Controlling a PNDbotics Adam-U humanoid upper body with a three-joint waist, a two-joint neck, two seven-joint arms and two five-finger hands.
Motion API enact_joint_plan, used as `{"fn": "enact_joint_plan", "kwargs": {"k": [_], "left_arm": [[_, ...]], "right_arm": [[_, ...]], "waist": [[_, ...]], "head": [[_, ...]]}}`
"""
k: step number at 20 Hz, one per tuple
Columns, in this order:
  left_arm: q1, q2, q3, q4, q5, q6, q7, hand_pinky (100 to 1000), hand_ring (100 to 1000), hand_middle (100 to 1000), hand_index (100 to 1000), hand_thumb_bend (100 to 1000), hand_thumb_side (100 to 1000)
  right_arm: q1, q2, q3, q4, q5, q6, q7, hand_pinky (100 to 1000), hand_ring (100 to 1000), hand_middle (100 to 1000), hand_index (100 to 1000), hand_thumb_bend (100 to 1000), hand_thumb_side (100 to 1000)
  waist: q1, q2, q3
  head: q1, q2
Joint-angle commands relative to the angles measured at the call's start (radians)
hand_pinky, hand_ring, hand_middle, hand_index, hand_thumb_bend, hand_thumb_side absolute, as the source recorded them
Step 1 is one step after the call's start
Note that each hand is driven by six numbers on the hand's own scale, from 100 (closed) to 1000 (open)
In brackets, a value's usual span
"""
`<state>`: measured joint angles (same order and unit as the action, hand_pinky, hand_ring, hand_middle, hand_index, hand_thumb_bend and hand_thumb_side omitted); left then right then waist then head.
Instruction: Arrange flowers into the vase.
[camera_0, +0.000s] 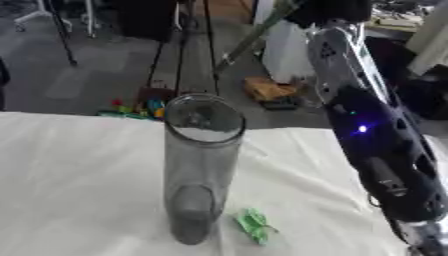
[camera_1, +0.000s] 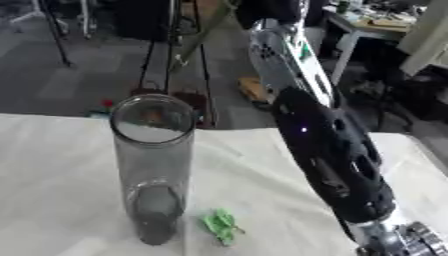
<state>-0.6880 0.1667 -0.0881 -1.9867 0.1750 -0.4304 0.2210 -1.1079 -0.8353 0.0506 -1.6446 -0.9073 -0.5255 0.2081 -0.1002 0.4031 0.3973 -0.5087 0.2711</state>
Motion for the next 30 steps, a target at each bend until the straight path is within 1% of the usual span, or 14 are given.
{"fn": "enact_joint_plan", "kwargs": {"k": [1,9,17,20,22,26,30], "left_arm": [[-0.016,0.003,0.0,-0.013,0.004,0.002,-0.004,726,830,765,896,242,976],[-0.018,0.002,-0.001,-0.013,0.009,0.003,-0.006,726,830,765,896,248,973],[-0.018,-0.001,0.0,-0.013,0.012,0.005,-0.006,726,830,764,896,254,970],[-0.019,-0.003,0.0,-0.013,0.014,0.006,-0.006,726,829,764,896,254,969],[-0.019,-0.002,0.001,-0.013,0.015,0.006,-0.007,725,829,764,896,256,968],[-0.018,-0.003,-0.001,-0.013,0.017,0.009,-0.009,725,832,764,896,258,967],[-0.021,-0.003,-0.001,-0.013,0.024,0.011,-0.011,723,831,763,896,268,959]], "right_arm": [[-0.014,-0.019,0.012,0.003,0.051,0.037,-0.028,100,100,100,120,108,133],[-0.017,-0.007,0.05,0.032,0.17,0.155,-0.113,100,100,100,129,100,180],[-0.023,0.024,0.053,-0.019,0.287,0.272,-0.201,100,100,100,131,100,196],[-0.024,0.036,0.054,-0.035,0.313,0.31,-0.227,100,100,100,132,100,200],[-0.024,0.037,0.053,-0.044,0.319,0.321,-0.239,100,100,100,131,100,197],[-0.025,0.032,0.054,-0.056,0.322,0.324,-0.257,100,100,100,131,100,189],[-0.031,0.028,0.056,-0.062,0.324,0.327,-0.282,100,100,100,129,100,178]], "waist": [[0.003,-0.032,0.0],[-0.002,-0.04,0.005],[-0.006,-0.047,0.007],[-0.006,-0.049,0.01],[-0.007,-0.051,0.01],[-0.008,-0.058,0.009],[-0.009,-0.075,0.014]], "head": [[-0.011,0.002],[-0.028,0.009],[-0.054,0.011],[-0.061,0.011],[-0.061,0.01],[-0.065,0.009],[-0.071,0.005]]}}
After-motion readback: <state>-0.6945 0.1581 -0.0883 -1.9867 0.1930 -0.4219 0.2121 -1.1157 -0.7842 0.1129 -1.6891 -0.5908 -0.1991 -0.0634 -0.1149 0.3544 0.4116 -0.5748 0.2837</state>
